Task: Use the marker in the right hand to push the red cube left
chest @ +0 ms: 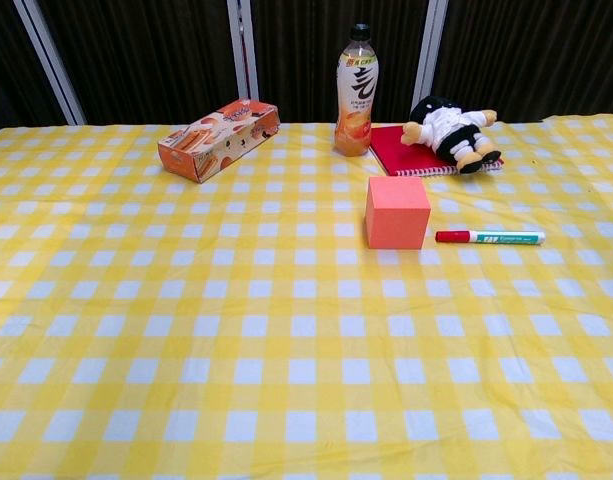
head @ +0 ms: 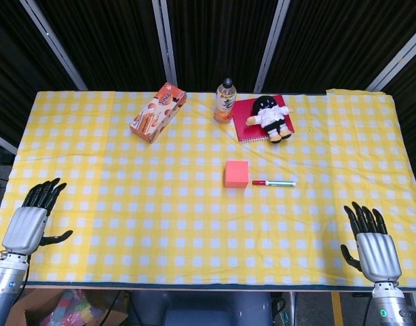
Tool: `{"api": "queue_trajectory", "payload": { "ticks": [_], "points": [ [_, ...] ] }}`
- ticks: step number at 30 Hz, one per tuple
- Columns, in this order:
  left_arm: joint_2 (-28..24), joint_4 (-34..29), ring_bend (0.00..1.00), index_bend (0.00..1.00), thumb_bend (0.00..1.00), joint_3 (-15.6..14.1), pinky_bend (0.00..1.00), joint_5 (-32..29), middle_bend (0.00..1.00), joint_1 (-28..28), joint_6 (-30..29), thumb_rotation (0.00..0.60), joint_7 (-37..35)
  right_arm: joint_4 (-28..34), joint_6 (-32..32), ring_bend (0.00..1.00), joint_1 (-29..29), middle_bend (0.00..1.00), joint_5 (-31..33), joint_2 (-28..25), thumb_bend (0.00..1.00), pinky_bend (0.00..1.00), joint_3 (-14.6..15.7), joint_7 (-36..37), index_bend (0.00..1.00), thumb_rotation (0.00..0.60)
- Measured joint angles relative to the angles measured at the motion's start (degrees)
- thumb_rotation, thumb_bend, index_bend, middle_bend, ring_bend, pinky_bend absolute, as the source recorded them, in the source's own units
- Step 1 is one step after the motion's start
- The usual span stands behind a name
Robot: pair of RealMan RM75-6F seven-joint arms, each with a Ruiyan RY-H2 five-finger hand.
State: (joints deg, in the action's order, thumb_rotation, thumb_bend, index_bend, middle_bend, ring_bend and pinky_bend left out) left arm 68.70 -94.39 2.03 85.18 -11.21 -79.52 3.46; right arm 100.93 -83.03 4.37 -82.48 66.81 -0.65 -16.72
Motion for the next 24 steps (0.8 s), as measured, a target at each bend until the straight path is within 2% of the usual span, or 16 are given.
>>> {"api": "queue_trajectory", "payload": {
  "ticks": [5, 14, 20, 24],
  "points": [
    [0.0, -0.28, 0.0, 0.0, 0.0, -0.08, 0.0, 0.12, 0.0, -0.06, 0.12, 0.6, 0.4, 0.32, -0.43, 0.0, 0.11, 0.0, -0.7, 0.03, 0.4, 0.0, -0.5, 0.52, 0.01, 0.6],
    [0.05, -0.16, 0.0, 0.0, 0.0, -0.16, 0.0, 0.47, 0.0, -0.24, 0.34, 0.6, 0.15, 3.52, 1.37, 0.0, 2.63, 0.01, 0.74, -0.48, 0.4, 0.0, -3.59, 0.32, 0.24, 0.6],
    [-0.04, -0.33, 0.0, 0.0, 0.0, -0.31, 0.0, 0.77, 0.0, -0.54, 0.84, 0.6, -0.26, 6.56, 6.8, 0.0, 7.72, 0.07, 6.62, 0.23, 0.4, 0.0, -7.82, -3.33, 0.3, 0.6],
    [-0.24, -0.47, 0.0, 0.0, 0.0, -0.48, 0.0, 1.09, 0.0, -0.56, 0.88, 0.6, -0.8, 7.26, 10.77, 0.0, 12.72, 0.08, 13.75, 3.06, 0.4, 0.0, -11.01, -9.2, 0.32, 0.6]
  ]
}}
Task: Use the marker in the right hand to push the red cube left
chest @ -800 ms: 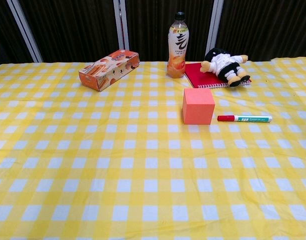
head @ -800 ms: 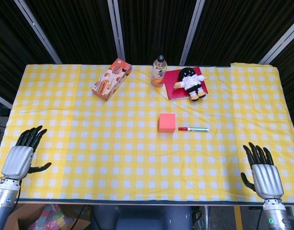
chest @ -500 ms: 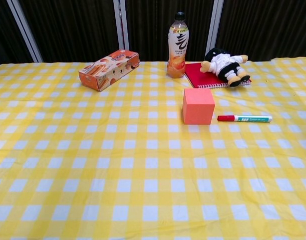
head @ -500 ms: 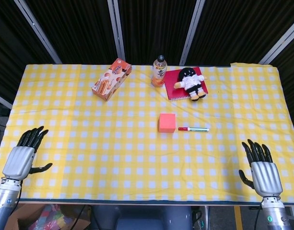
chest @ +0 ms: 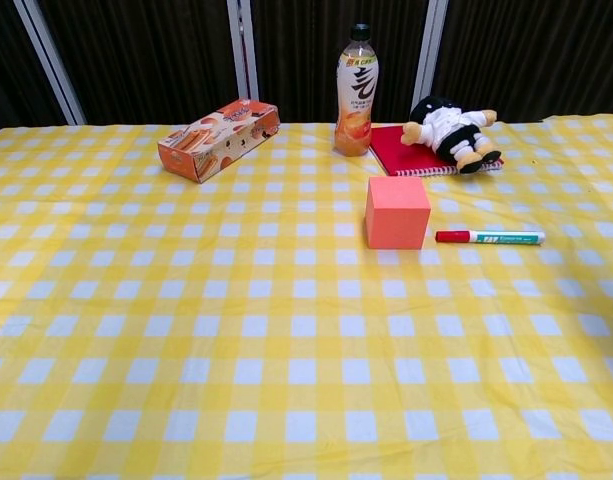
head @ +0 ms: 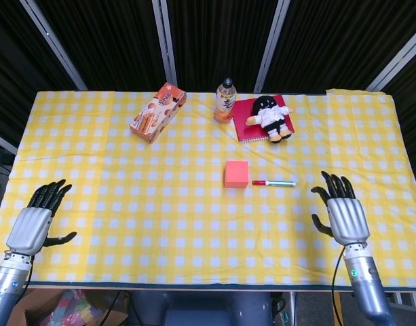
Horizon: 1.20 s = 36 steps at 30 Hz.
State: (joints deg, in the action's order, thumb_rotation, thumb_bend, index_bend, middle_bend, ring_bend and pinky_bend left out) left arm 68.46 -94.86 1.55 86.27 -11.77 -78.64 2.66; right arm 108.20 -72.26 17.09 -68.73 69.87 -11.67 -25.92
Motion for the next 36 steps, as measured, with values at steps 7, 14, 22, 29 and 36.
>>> {"api": "queue_trajectory", "payload": {
  "ticks": [7, 14, 22, 29, 36],
  "points": [
    [-0.31, -0.03, 0.0, 0.0, 0.0, -0.03, 0.0, -0.2, 0.0, -0.03, 0.26, 0.6, -0.88, -3.57, 3.54, 0.0, 9.38, 0.11, 13.15, 9.61, 0.4, 0.0, -4.31, -11.54, 0.36, 0.6],
    [-0.54, -0.07, 0.0, 0.0, 0.0, -0.1, 0.0, -0.33, 0.0, -0.08, 0.58, 0.6, -1.66, -12.21, 4.66, 0.0, 16.94, 0.12, 22.28, 18.19, 0.34, 0.0, -6.95, -17.62, 0.36, 0.6],
    [-0.8, -0.24, 0.0, 0.0, 0.0, -0.01, 0.0, -0.94, 0.0, -0.2, 1.14, 0.6, -2.53, -20.62, 5.75, 0.0, 21.08, 0.13, 26.12, 23.1, 0.31, 0.0, -7.7, -19.36, 0.37, 0.6],
    [-0.84, -0.42, 0.0, 0.0, 0.0, 0.12, 0.0, -1.57, 0.0, -0.26, 1.48, 0.6, -2.58, -26.32, 7.03, 0.0, 23.43, 0.14, 28.53, 25.5, 0.31, 0.0, -7.82, -19.51, 0.39, 0.6],
    [-0.98, -0.83, 0.0, 0.0, 0.0, -0.02, 0.0, -1.25, 0.0, -0.09, 1.15, 0.6, -2.59, -30.49, 9.35, 0.0, 24.28, 0.14, 30.6, 26.42, 0.31, 0.0, -6.85, -18.84, 0.41, 0.6]
  ]
}}
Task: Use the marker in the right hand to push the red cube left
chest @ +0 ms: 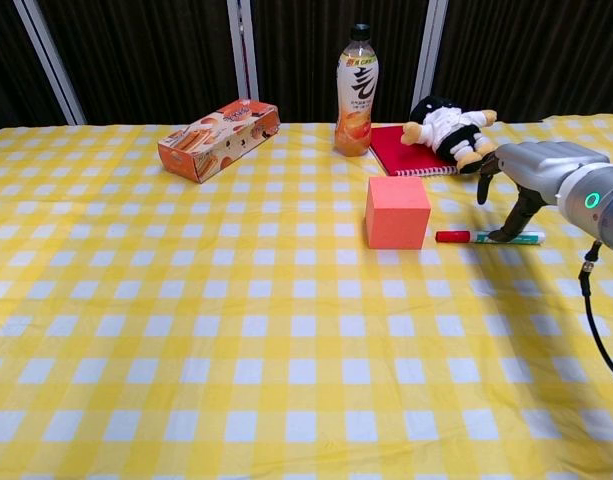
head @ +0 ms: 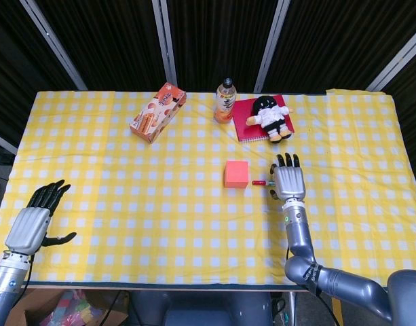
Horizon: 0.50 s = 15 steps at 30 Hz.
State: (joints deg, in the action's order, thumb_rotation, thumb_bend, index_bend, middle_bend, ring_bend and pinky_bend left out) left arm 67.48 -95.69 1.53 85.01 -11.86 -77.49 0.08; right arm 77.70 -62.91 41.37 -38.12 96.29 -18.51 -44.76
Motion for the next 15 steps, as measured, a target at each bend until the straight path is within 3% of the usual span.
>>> {"api": "queue_trajectory", "payload": {
  "ticks": [15],
  "points": [
    [-0.08, 0.05, 0.0, 0.0, 0.0, 0.19, 0.0, -0.62, 0.0, -0.3, 0.76, 0.6, -0.39, -9.29, 4.47, 0.0, 2.01, 0.15, 0.72, 3.05, 0.31, 0.0, 0.56, 3.79, 0.42, 0.6]
  ]
}}
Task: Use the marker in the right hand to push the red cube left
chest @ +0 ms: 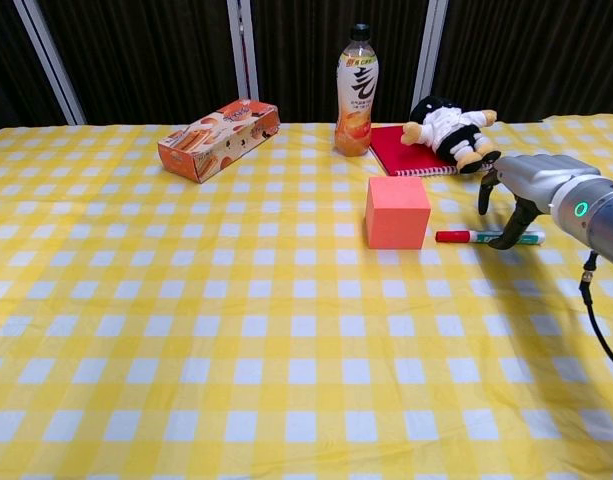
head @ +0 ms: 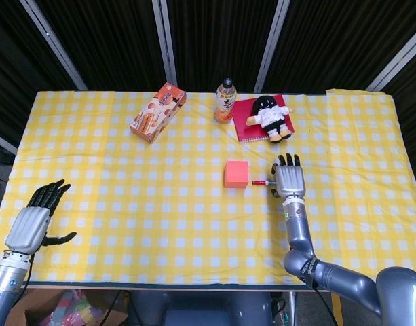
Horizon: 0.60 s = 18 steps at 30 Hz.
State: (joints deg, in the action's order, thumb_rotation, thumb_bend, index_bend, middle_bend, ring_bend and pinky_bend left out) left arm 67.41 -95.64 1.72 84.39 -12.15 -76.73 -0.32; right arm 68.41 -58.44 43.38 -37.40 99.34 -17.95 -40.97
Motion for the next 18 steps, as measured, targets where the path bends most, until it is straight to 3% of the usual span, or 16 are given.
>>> {"api": "queue_trajectory", "payload": {
  "ticks": [12, 18],
  "points": [
    [-0.35, -0.1, 0.0, 0.0, 0.0, 0.0, 0.0, -0.13, 0.0, -0.3, 0.65, 0.6, -0.91, -6.21, 2.88, 0.0, 1.96, 0.18, 0.71, 2.58, 0.31, 0.0, -0.15, 1.17, 0.47, 0.6],
    [-0.51, -0.22, 0.0, 0.0, 0.0, -0.05, 0.0, -0.13, 0.0, -0.29, 0.69, 0.6, -1.18, -7.92, 3.43, 0.0, 2.02, 0.19, 0.84, 3.41, 0.42, 0.0, 0.19, 1.6, 0.53, 0.6]
  ]
}}
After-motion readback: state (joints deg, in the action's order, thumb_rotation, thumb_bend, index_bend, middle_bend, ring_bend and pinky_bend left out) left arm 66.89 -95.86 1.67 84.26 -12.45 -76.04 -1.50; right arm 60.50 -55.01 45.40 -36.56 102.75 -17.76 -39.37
